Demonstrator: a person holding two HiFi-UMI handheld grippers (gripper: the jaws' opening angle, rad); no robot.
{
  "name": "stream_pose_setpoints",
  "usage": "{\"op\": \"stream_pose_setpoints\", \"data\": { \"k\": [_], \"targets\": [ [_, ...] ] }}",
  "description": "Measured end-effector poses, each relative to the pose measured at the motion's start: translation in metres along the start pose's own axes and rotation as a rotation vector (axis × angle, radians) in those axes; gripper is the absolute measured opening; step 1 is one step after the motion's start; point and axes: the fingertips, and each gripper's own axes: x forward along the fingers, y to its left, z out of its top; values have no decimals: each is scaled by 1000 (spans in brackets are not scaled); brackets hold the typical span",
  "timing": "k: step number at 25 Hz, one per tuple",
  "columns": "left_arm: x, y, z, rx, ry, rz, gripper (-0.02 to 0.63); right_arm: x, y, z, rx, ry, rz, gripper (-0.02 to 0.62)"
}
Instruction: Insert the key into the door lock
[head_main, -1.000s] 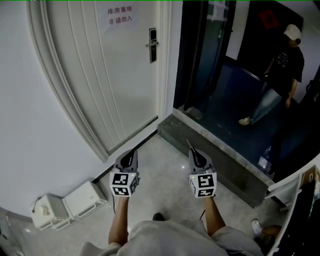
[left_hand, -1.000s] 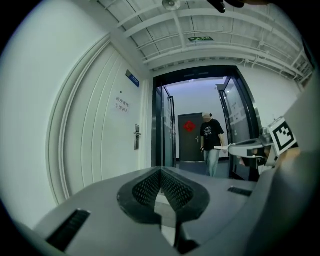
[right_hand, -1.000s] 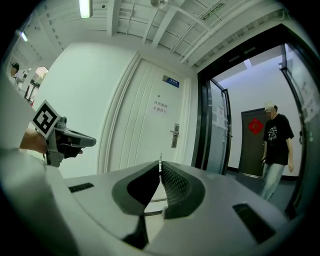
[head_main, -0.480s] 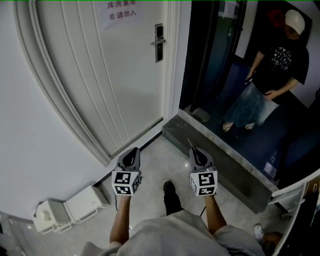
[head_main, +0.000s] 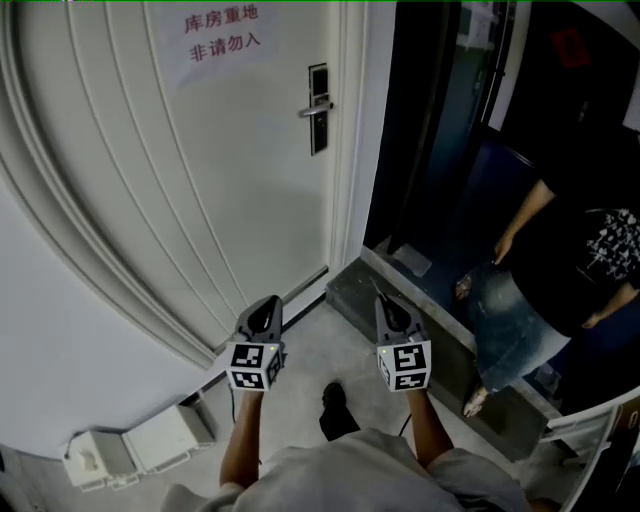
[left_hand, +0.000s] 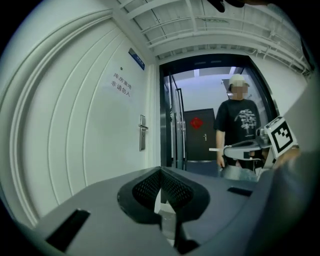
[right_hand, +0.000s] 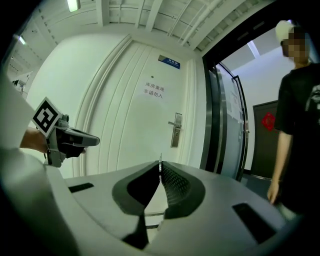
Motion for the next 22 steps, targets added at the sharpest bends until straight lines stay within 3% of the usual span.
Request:
{"op": "stream_pose_setpoints", "data": {
  "k": [10, 22],
  "targets": [
    [184, 34, 36, 23, 21, -7, 17, 161, -103, 15, 22, -8, 20, 29],
    [274, 90, 23, -6, 60, 21, 17, 270, -125, -2, 39, 39, 57, 29]
  ]
}}
